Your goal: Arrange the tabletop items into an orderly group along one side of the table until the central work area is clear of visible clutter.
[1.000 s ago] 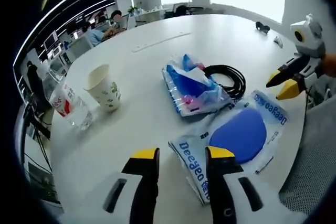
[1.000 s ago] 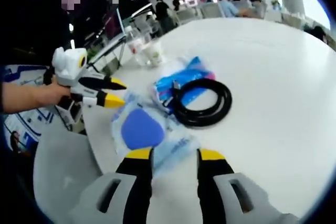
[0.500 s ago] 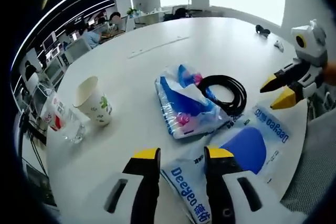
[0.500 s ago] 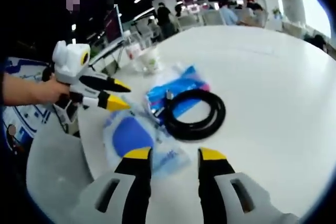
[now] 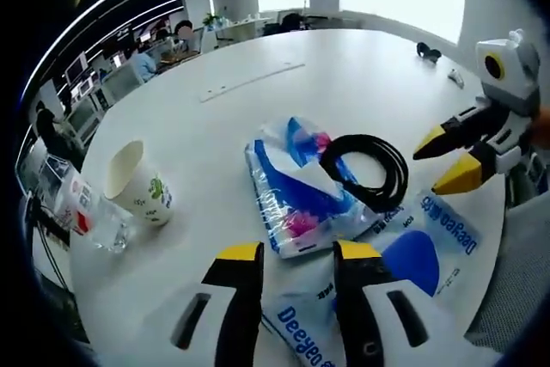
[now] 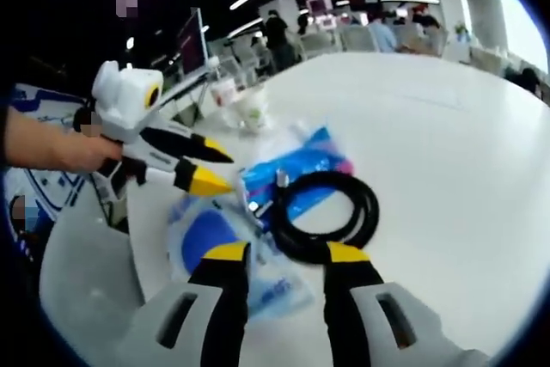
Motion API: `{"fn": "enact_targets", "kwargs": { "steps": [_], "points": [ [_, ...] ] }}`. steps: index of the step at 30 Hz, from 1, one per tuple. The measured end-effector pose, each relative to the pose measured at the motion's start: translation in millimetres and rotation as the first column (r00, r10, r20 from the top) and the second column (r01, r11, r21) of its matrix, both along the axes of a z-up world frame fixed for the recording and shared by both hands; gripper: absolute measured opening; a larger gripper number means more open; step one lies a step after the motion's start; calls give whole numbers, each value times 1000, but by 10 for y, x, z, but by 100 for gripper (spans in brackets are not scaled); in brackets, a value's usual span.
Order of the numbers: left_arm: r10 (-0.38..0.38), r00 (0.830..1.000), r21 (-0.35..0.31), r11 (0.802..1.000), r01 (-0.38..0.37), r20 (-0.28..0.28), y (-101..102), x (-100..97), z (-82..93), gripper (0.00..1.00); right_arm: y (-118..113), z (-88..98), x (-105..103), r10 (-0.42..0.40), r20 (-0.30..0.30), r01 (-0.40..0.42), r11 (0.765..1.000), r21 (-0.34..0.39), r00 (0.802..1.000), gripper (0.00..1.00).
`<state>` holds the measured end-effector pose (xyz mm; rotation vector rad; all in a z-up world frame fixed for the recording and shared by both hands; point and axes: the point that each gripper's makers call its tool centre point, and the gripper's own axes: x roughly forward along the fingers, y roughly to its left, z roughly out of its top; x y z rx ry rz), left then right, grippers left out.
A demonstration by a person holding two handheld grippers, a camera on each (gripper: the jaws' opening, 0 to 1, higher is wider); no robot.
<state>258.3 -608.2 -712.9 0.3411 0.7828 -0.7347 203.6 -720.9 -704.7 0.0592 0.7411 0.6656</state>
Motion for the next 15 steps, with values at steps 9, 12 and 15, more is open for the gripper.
{"fn": "enact_targets", "kwargs": {
  "steps": [9, 12, 15],
  "points": [
    [-24, 1000, -36, 999, 23, -16, -141, -46, -9, 30, 128, -64, 107, 69, 20, -68, 998, -17, 997, 30],
    [-42, 999, -42, 998, 41, -13, -184, -45, -11, 31, 188, -126, 143, 123, 38, -120, 991, -59, 992, 29],
    [-51, 999, -54, 997, 50, -13, -226, -43, 18, 33, 188, -170, 178, 166, 70, -157, 981, -115, 984, 29]
  ]
}}
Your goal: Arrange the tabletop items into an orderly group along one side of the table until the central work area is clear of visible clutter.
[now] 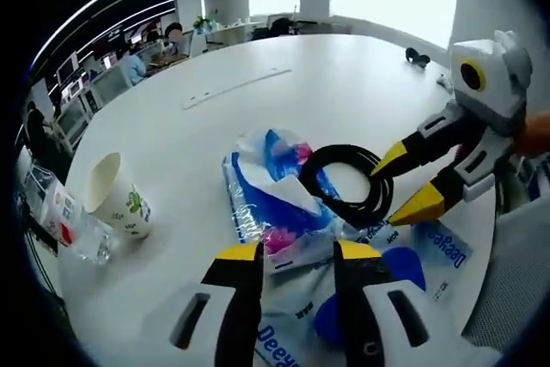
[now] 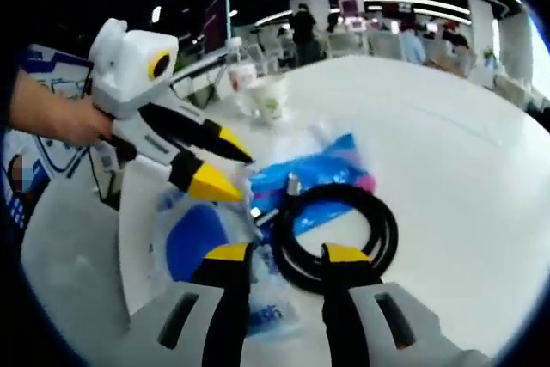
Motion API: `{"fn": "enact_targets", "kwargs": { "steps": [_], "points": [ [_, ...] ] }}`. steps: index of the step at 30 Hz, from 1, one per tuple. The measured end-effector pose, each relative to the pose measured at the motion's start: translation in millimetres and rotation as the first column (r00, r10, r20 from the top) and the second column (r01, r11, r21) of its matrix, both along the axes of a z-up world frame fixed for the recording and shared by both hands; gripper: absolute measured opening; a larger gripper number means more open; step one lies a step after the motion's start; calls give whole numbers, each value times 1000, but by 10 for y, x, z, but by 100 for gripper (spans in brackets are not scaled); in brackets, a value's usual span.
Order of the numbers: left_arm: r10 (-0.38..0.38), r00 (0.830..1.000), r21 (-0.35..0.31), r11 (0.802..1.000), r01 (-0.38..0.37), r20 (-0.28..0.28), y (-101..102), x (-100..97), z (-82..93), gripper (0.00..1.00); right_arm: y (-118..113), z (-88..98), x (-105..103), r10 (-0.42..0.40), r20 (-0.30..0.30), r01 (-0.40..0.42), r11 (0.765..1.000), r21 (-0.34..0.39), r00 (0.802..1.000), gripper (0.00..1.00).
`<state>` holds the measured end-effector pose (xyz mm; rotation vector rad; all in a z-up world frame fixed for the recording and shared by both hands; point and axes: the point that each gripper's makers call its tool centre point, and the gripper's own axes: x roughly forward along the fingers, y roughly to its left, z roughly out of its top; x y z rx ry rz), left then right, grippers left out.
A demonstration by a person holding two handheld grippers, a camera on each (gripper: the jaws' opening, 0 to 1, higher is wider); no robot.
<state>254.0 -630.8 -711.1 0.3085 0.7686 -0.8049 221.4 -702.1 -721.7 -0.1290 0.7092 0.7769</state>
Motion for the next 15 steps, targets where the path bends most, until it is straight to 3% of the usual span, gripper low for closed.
{"fn": "enact_targets", "kwargs": {
  "steps": [9, 15],
  "points": [
    [-67, 997, 12, 998, 68, -35, -80, 11, -106, 31, 45, -142, 62, 86, -5, -86, 994, -67, 996, 27],
    [-89, 994, 21, 996, 90, -57, -97, 27, -160, 30, 22, -203, 54, 133, 0, -132, 985, -108, 991, 17]
  ]
}}
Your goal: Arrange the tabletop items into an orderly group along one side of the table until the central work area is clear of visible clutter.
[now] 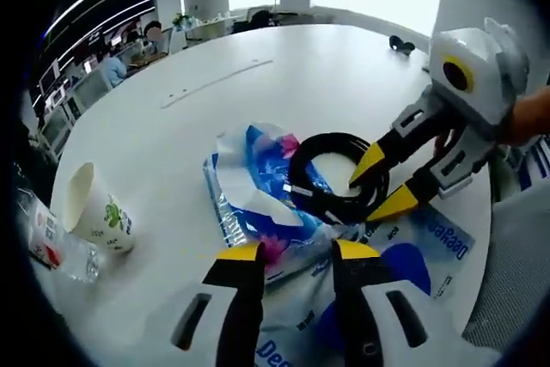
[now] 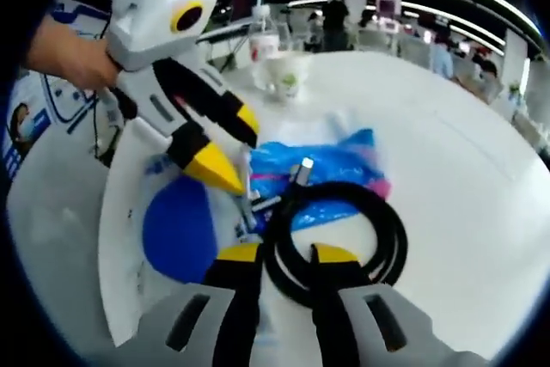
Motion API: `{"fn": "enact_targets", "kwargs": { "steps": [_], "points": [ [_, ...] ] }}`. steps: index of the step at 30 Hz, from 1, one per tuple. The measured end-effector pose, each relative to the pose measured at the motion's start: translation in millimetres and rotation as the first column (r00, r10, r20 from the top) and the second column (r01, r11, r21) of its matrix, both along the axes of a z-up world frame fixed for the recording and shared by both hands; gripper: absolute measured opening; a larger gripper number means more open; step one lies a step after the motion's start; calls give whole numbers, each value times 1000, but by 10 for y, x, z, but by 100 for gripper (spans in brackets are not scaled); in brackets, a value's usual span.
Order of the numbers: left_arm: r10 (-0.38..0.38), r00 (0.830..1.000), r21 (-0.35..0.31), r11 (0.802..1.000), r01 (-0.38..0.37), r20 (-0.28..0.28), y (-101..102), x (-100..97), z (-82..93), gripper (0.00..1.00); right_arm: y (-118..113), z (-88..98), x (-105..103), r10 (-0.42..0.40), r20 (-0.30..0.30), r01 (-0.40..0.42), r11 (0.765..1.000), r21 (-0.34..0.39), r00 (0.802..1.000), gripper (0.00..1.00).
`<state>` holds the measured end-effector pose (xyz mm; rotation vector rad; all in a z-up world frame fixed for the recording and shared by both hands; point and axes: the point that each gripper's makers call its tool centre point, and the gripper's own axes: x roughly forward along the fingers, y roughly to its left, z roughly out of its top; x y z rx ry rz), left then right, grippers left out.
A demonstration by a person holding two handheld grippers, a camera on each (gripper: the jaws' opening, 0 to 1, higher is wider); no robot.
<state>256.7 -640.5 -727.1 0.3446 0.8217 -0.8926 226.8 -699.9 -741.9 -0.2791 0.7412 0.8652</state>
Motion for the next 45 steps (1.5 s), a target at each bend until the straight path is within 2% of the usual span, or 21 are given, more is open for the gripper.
{"fn": "enact_targets", "kwargs": {
  "steps": [1, 2, 4, 7, 13, 19, 21, 28, 45],
  "points": [
    [-15, 1000, 5, 1000, 15, -11, -3, -16, -22, 27, 4, -11, -9, 21, 5, -21, 1000, -12, 1000, 16],
    [-48, 999, 30, 998, 48, 4, 11, -12, -36, 23, 5, -23, -29, 52, 8, -52, 998, -35, 999, 14],
    [-121, 992, 78, 990, 118, 41, 36, -9, -49, 14, 14, -15, -34, 55, 6, -55, 998, -30, 998, 9],
    [-130, 991, 60, 990, 129, 20, 11, -51, -76, 1, -5, -20, -26, 30, -14, -30, 999, -19, 999, 6],
    [-182, 983, 62, 982, 179, 32, -38, -77, -76, 0, -49, -5, -14, 59, 23, -58, 997, -49, 998, 3],
    [-209, 977, 65, 976, 206, 38, -102, -95, -40, 0, -109, 70, -17, 50, 31, -48, 998, -44, 998, 2],
    [-218, 974, 60, 975, 215, 57, -135, -86, 8, 0, -139, 102, -10, 42, 44, -40, 998, -45, 998, 2],
    [-198, 977, 36, 980, 196, 76, -192, -43, 132, 0, -264, 216, -10, 9, 66, -6, 999, -40, 998, 2],
    [-205, 969, -6, 978, 208, 134, -430, -97, 435, 0, -667, 484, -137, -79, 121, 87, 994, -63, 989, 1]
  ]
}}
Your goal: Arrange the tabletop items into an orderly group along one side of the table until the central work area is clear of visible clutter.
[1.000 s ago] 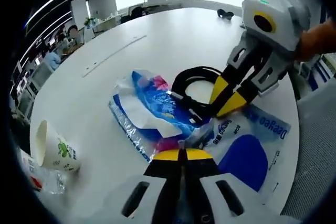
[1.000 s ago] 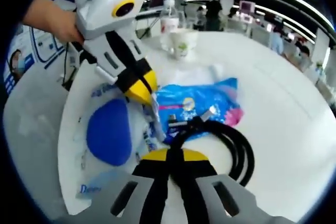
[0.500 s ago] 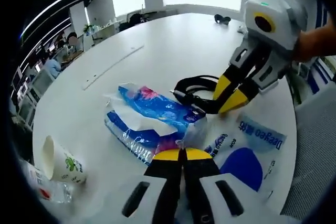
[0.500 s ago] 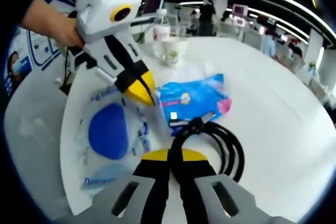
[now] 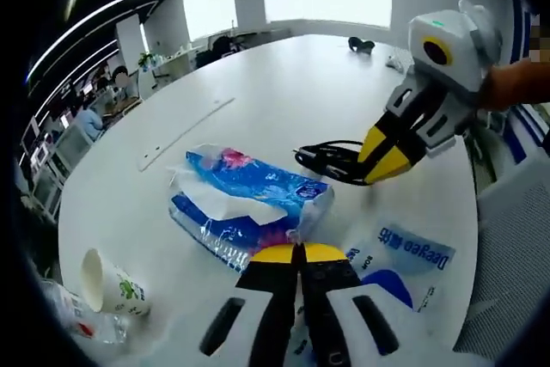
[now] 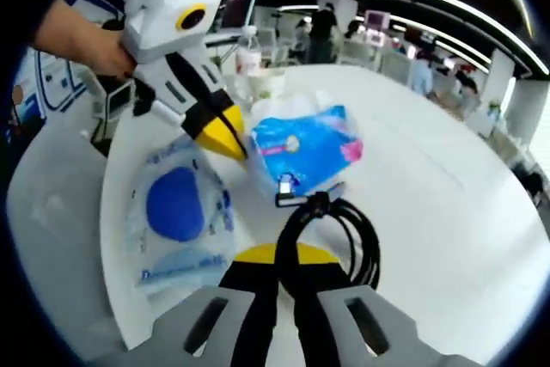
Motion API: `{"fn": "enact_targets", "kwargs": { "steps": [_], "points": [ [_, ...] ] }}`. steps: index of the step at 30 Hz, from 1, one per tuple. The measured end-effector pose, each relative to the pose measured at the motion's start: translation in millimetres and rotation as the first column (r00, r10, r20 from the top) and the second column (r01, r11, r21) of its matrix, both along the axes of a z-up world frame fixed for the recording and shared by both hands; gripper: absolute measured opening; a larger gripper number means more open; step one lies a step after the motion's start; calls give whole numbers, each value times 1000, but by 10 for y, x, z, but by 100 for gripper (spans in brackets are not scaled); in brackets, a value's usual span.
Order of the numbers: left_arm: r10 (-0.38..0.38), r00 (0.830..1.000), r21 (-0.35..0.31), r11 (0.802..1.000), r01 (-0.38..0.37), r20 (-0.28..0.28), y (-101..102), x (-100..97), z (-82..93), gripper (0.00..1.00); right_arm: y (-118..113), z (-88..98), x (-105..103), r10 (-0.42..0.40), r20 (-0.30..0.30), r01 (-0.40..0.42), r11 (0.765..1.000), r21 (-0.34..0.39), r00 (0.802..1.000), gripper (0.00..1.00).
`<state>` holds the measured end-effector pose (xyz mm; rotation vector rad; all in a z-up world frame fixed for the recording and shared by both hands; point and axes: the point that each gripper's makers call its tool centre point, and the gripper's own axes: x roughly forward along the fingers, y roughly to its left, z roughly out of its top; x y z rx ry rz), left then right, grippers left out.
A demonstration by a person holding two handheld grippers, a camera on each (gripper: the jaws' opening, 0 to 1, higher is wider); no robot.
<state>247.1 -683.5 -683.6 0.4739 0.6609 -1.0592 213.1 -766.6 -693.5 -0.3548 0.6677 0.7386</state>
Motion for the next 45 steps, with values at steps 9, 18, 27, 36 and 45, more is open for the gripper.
{"fn": "enact_targets", "kwargs": {
  "steps": [9, 18, 27, 36, 45],
  "points": [
    [-35, 999, -17, 999, 35, 24, -161, -132, 113, 0, -249, 130, -88, -61, 39, 62, 998, -12, 997, 1],
    [-60, 998, -23, 998, 61, 36, -259, -261, 184, 0, -501, 245, -176, -129, 64, 130, 992, -11, 990, 1],
    [-84, 995, -31, 996, 85, 51, -382, -374, 280, 0, -631, 311, -300, -166, 78, 167, 986, -7, 983, 1],
    [-107, 993, -33, 993, 109, 58, -478, -497, 332, 0, -734, 316, -443, -199, 87, 200, 980, -9, 976, 1],
    [-122, 990, -42, 991, 124, 65, -602, -610, 367, 0, -839, 162, -621, -202, 70, 205, 978, -47, 977, 1]
  ]
}}
